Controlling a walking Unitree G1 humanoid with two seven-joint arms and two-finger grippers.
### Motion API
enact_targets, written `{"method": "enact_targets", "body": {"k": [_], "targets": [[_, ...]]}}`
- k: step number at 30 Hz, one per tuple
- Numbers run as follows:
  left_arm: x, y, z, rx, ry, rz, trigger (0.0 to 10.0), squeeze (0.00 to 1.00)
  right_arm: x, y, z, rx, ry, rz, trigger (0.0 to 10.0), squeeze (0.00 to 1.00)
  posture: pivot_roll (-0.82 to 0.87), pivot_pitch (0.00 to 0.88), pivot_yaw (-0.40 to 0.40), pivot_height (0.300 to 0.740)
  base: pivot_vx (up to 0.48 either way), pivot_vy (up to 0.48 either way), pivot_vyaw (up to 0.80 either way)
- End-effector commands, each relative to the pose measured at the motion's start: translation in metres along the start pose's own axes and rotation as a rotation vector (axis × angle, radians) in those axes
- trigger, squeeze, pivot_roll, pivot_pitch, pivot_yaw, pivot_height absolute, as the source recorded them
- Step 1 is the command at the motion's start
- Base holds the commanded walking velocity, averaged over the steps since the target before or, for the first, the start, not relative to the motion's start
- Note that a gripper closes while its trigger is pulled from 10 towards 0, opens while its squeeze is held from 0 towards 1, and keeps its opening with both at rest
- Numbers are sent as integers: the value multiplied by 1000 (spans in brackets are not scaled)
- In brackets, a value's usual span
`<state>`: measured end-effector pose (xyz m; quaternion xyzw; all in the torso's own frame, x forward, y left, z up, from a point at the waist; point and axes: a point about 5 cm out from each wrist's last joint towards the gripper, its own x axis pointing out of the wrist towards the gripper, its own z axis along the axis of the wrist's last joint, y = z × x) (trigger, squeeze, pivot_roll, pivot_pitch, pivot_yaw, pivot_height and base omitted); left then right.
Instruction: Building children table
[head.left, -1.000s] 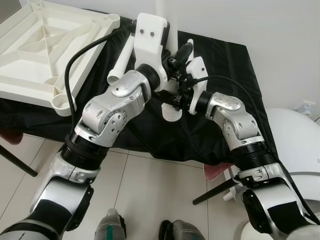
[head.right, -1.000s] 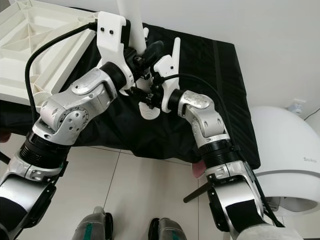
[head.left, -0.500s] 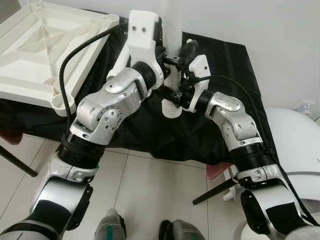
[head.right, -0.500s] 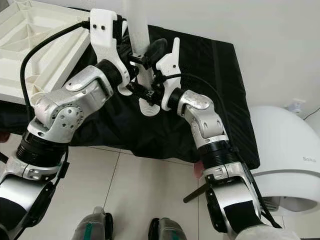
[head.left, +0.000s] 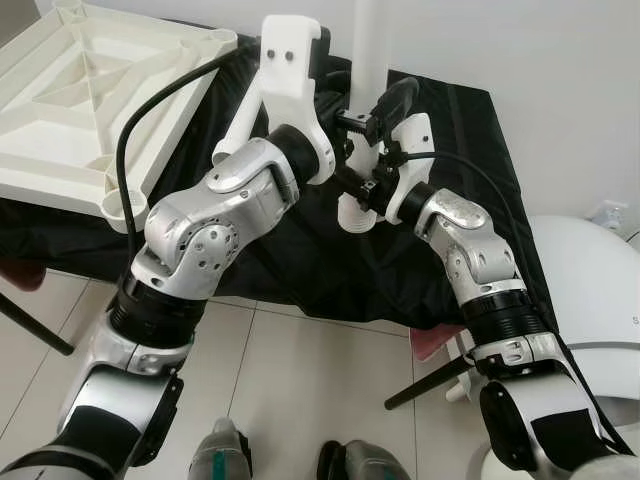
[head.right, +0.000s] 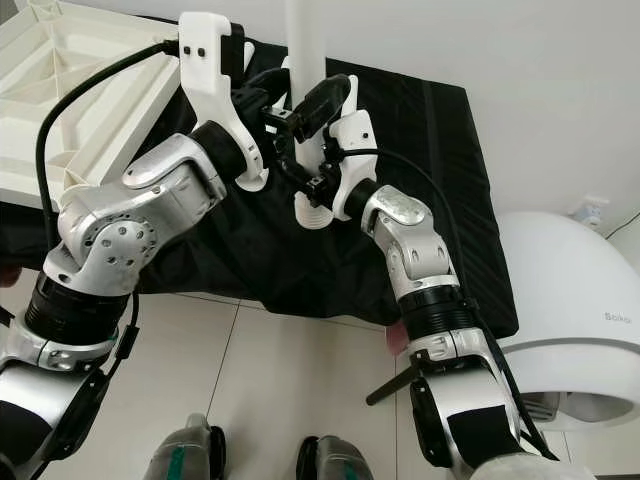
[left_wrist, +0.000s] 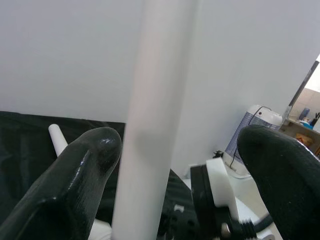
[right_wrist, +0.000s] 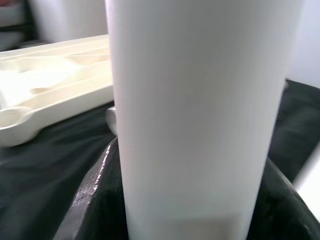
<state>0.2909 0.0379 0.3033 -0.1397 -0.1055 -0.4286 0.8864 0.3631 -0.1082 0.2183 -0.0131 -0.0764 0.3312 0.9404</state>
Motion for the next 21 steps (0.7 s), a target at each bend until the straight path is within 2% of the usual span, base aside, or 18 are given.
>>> {"method": "enact_targets", "body": {"k": [1, 6, 7, 9, 11, 13, 14, 16, 17, 18, 19, 20, 21], "targets": [[-5, -7, -2, 18, 18, -229, 10000, 0, -2, -14, 6, 19, -43, -109, 10000, 0, 73, 58, -89, 740, 0, 0, 0], [-8, 3, -2, 27, 22, -167, 10000, 0, -5, -22, 6, 44, -58, -178, 10000, 0, 78, 53, -89, 740, 0, 0, 0], [-11, 17, -2, 35, 14, -66, 10000, 0, -9, -27, 6, 55, -76, -213, 10000, 0, 82, 50, -91, 740, 0, 0, 0], [-11, 17, -2, 35, 14, -66, 10000, 0, -9, -27, 6, 55, -76, -213, 10000, 0, 82, 50, -91, 740, 0, 0, 0], [-14, 37, -3, 53, 15, 82, 10000, 0, -12, -28, 5, 70, -93, -232, 10000, 0, 86, 46, -93, 740, 0, 0, 0], [-14, 37, -3, 53, 15, 82, 10000, 0, -12, -28, 5, 70, -93, -232, 10000, 0, 86, 46, -93, 740, 0, 0, 0], [-20, 61, -5, 72, 26, 263, 10000, 0, -15, -26, 6, 91, -127, -252, 10000, 0, 88, 42, -96, 740, 0, 0, 0], [-20, 61, -5, 72, 26, 263, 10000, 0, -15, -26, 6, 91, -127, -252, 10000, 0, 88, 42, -96, 740, 0, 0, 0], [-23, 71, -6, 78, 34, 335, 10000, 0, -16, -25, 6, 99, -144, -259, 10000, 0, 89, 41, -95, 740, 0, 0, 0], [-23, 71, -6, 78, 34, 335, 10000, 0, -16, -25, 6, 99, -144, -259, 10000, 0, 89, 41, -95, 740, 0, 0, 0], [-28, 82, -8, 107, 52, 416, 10000, 0, -16, -22, 7, 106, -161, -259, 10000, 0, 89, 43, -95, 740, 0, 0, 0], [-28, 82, -8, 107, 52, 416, 10000, 0, -16, -22, 7, 106, -161, -259, 10000, 0, 89, 43, -95, 740, 0, 0, 0], [-33, 93, -9, 149, 68, 494, 10000, 0, -16, -20, 9, 112, -180, -264, 10000, 0, 88, 46, -94, 740, 0, 0, 0]]}}
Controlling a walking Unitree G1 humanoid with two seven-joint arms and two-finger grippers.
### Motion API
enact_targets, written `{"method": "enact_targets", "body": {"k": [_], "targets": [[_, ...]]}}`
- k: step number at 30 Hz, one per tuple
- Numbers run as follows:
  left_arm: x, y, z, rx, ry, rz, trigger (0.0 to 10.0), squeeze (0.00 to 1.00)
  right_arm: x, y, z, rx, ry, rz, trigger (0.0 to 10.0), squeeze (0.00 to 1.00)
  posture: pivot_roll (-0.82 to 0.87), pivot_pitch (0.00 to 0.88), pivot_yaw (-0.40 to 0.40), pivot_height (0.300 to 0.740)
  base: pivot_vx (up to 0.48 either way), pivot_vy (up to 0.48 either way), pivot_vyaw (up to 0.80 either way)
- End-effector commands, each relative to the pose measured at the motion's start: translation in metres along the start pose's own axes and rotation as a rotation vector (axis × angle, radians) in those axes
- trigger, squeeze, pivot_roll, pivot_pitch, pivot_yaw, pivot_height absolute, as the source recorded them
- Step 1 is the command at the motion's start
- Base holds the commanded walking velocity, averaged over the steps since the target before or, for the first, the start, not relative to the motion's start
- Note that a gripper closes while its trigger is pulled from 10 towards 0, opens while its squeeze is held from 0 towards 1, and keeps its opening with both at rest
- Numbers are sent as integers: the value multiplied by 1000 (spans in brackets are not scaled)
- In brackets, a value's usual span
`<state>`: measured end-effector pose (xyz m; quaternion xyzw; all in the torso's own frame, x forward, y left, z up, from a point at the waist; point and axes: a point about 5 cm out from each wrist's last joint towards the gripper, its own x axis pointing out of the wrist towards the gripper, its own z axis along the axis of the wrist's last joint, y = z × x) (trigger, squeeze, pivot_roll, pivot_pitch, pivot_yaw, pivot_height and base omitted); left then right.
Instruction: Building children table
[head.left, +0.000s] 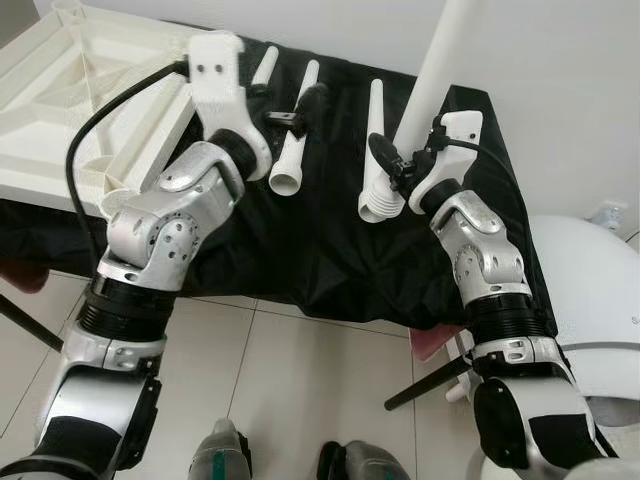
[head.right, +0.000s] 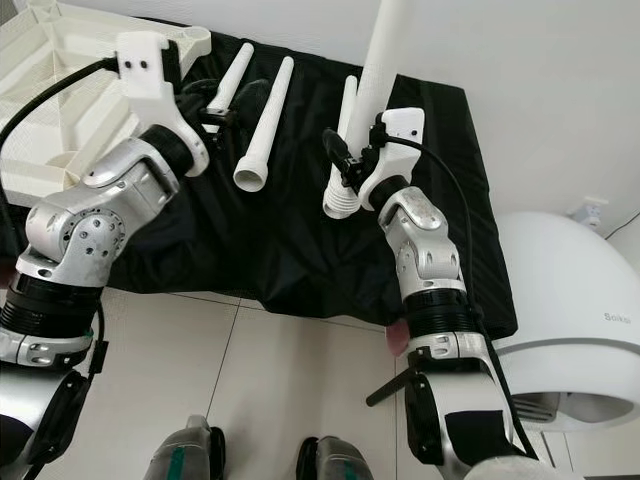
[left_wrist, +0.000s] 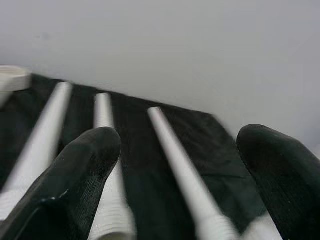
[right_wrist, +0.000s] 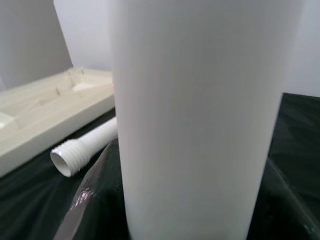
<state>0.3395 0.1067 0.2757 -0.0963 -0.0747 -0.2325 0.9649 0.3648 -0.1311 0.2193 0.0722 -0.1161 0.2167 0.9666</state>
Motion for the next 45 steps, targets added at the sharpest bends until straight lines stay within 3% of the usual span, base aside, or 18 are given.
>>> {"method": "enact_targets", "body": {"k": [1, 5, 9, 15, 20, 29, 35, 40, 45], "targets": [[0, 10, -4, 35, 12, 77, 10000, 0, -2, -1, 8, 0, -56, -13, 10000, 0, 88, 46, -94, 740, 0, 0, 0], [-5, 22, -10, 106, 17, 162, 10000, 0, -5, 2, 9, 7, -100, -33, 10000, 0, 92, 52, -97, 740, 0, 0, 0], [-9, 21, -17, 114, 17, 170, 10000, 0, -9, 2, 8, 1, -121, -60, 10000, 0, 92, 56, -97, 740, 0, 0, 0], [-14, 16, -43, 53, 46, 212, 10000, 0, -22, 0, 5, 35, -189, -98, 10000, 0, 91, 88, -91, 740, 0, 0, 0], [-11, 14, -47, 35, 43, 195, 10000, 0, -28, 0, 6, 19, -215, -107, 10000, 0, 95, 93, -86, 740, 0, 0, 0], [-28, 8, -64, 116, -5, 273, 10000, 0, -38, 11, -4, -31, -219, -160, 10000, 0, 57, 53, -46, 740, 0, 0, 0], [-30, 11, -66, 117, -28, 291, 10000, 0, -41, 13, -6, -43, -219, -174, 10000, 0, 47, 38, -35, 740, 0, 0, 0], [-25, 19, -64, 208, -44, 289, 10000, 0, -43, 12, -8, -61, -215, -179, 10000, 0, 45, 11, -29, 740, 0, 0, 0], [-25, 22, -63, 224, -50, 288, 10000, 0, -44, 9, -10, -87, -210, -182, 10000, 0, 45, 1, -29, 740, 0, 0, 0]]}}
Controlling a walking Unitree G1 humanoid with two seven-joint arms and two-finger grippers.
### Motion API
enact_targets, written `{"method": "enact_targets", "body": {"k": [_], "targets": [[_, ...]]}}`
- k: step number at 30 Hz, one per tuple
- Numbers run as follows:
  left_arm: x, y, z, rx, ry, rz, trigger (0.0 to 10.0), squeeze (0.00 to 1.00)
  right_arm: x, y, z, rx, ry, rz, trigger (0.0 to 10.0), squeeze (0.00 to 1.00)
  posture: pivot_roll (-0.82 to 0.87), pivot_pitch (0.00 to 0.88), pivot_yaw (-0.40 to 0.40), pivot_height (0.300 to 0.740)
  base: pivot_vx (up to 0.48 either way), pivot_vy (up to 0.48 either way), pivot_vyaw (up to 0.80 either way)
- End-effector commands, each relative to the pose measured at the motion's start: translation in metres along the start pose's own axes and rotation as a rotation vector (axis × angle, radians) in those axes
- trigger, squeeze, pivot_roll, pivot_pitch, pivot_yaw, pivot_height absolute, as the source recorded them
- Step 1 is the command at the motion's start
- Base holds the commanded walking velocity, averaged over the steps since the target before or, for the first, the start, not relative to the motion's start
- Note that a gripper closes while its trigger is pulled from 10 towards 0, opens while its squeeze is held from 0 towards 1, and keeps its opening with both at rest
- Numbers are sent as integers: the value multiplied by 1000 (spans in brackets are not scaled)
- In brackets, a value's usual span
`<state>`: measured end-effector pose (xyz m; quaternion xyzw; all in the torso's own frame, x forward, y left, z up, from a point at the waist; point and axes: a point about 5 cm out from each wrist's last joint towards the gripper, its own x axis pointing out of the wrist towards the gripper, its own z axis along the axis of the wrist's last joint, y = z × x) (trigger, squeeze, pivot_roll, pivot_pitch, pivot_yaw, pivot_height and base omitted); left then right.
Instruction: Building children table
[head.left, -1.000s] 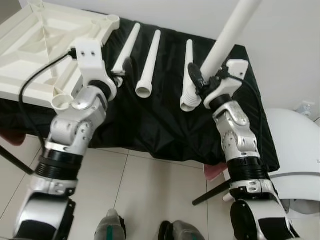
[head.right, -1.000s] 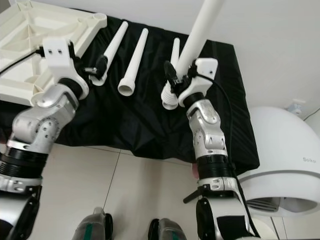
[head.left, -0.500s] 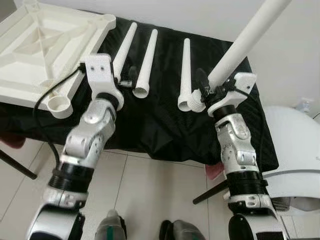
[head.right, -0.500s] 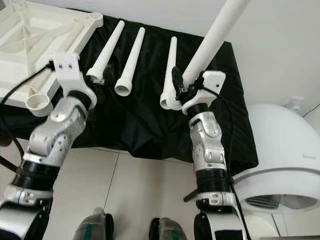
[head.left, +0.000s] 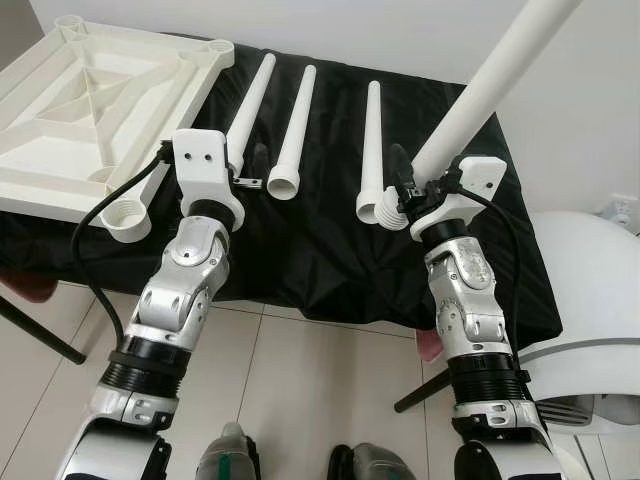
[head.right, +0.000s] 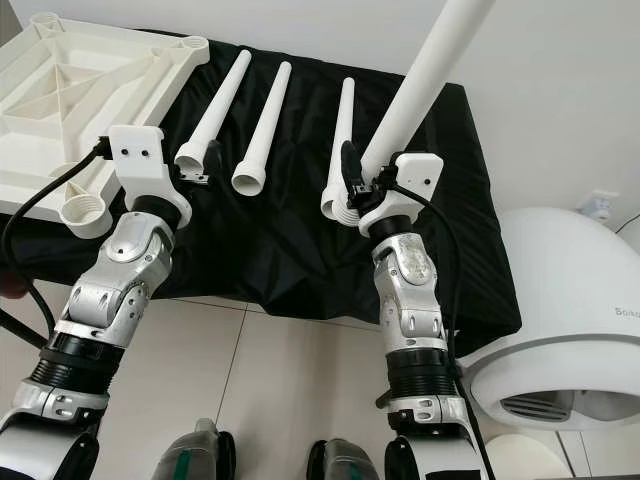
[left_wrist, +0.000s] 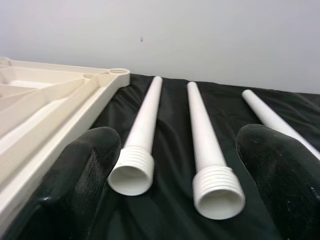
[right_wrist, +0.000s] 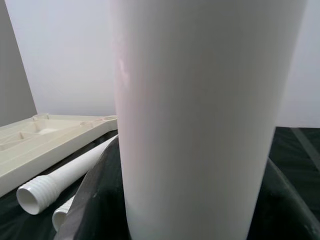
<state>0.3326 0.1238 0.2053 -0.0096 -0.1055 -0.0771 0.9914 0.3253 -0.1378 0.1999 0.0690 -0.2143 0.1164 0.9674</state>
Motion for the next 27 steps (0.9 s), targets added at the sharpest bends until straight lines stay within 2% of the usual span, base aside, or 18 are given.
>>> {"method": "enact_targets", "body": {"k": [1, 3, 5, 11, 13, 19, 27], "targets": [[1, -1, 1, 13, -13, -6, 10000, 0, -3, -1, -1, -19, -10, -4, 10000, 0, 46, 0, -28, 740, 0, 0, 0], [1, -1, 0, 13, -16, -5, 10000, 0, -3, -1, -1, -23, -12, -6, 10000, 0, 46, 0, -28, 740, 0, 0, 0], [-2, -3, -4, 15, -23, -6, 10000, 0, -11, 0, -8, -46, 2, -2, 10000, 0, 36, 0, -11, 740, 0, 0, 0], [-2, -5, -7, 3, -21, -8, 10000, 0, -15, -1, -10, -57, 6, -11, 10000, 0, 28, 0, 6, 740, 0, 0, 0], [1, -7, -7, 2, -22, -25, 10000, 0, -16, -6, -9, -71, -2, -51, 10000, 0, 15, 0, 20, 740, 0, 0, 0], [4, -7, -7, -4, -24, -28, 10000, 0, -18, -7, -8, -78, -4, -59, 10000, 0, 3, 0, 24, 740, 0, 0, 0], [3, -6, -10, -16, -22, -13, 10000, 0, -20, -8, -8, -101, -1, -52, 10000, 0, 0, 0, 12, 740, 0, 256, 0]]}}
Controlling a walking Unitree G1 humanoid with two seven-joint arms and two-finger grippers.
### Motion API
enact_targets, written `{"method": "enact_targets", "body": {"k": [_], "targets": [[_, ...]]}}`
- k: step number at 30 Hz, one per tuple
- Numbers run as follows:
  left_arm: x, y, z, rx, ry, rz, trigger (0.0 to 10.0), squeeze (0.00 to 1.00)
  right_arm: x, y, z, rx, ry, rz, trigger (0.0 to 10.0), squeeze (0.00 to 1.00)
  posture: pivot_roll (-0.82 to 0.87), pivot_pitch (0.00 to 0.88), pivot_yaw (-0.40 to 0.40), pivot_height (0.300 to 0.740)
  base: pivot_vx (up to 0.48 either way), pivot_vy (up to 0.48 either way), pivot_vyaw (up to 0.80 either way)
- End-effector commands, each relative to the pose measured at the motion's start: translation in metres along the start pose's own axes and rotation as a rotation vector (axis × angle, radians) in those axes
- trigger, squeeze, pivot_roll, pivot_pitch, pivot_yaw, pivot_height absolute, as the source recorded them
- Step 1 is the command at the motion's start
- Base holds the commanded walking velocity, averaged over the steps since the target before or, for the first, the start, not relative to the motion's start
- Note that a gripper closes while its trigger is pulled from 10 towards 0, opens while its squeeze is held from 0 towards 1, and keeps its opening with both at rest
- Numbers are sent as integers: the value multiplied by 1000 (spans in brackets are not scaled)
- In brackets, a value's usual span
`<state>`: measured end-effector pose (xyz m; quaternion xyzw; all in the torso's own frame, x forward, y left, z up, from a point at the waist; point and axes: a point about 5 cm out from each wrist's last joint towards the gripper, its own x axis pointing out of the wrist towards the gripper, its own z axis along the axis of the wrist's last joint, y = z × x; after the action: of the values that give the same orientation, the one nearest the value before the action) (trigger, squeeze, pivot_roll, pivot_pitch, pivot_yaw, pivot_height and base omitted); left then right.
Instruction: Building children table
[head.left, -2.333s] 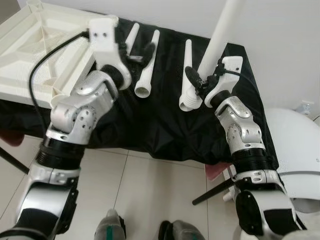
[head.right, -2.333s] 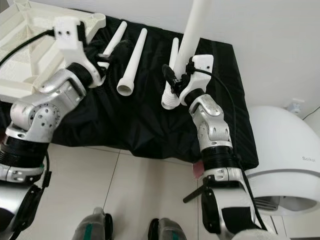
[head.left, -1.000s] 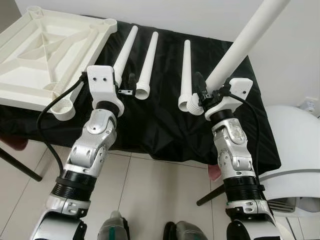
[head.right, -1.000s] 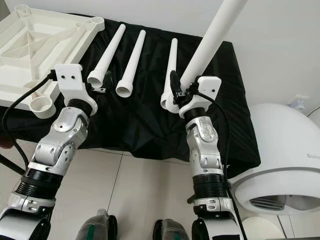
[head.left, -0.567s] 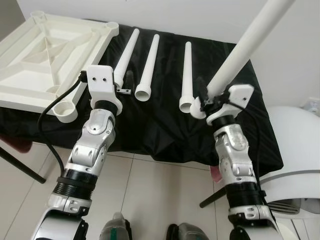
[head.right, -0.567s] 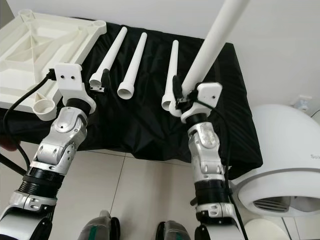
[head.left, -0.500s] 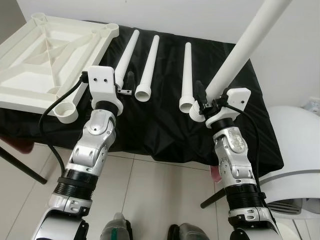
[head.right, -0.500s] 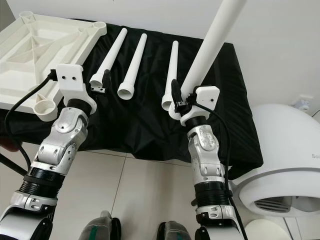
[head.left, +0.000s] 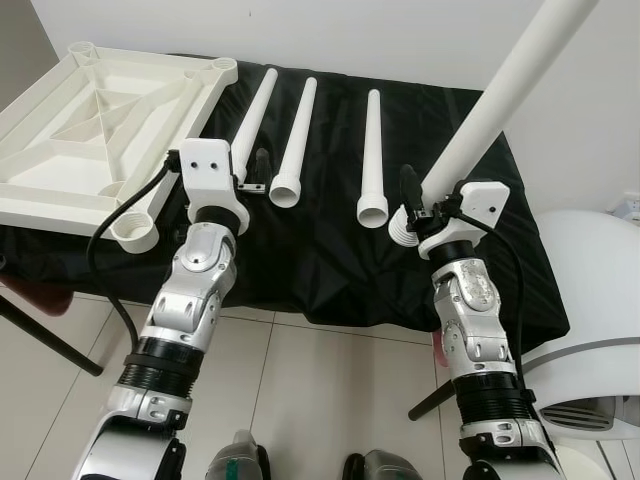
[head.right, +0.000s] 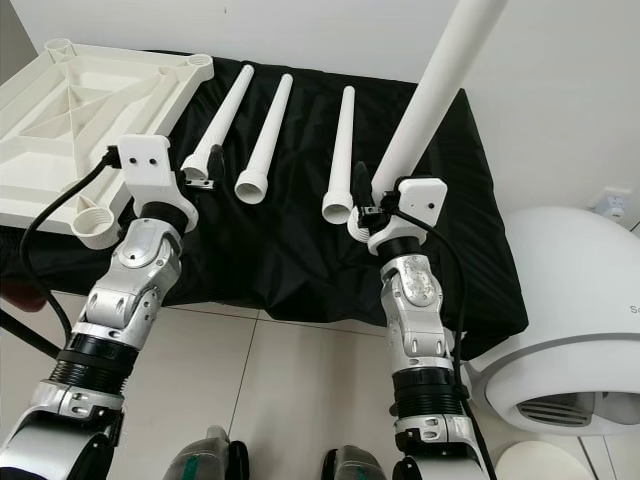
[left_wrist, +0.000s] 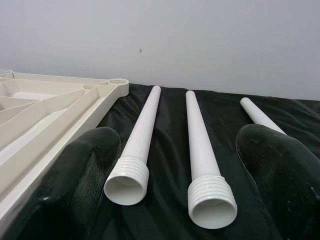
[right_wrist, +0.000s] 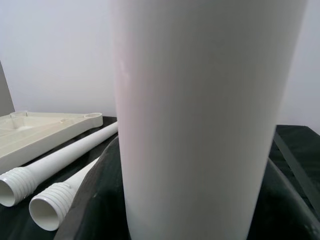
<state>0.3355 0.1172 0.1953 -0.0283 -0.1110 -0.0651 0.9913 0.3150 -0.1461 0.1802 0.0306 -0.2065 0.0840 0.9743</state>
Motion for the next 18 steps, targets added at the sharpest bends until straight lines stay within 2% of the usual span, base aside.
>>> {"method": "enact_targets", "body": {"k": [1, 18], "targets": [[1, 1, 0, 14, -8, -36, 10000, 0, 0, -1, 3, -15, -22, -3, 10000, 0, 5, 0, 8, 740, 0, 304, 0], [2, 13, 3, 23, -27, 4, 10000, 0, 7, 2, 2, -16, -18, 14, 10000, 0, 26, 0, -8, 740, 0, 326, 0]]}}
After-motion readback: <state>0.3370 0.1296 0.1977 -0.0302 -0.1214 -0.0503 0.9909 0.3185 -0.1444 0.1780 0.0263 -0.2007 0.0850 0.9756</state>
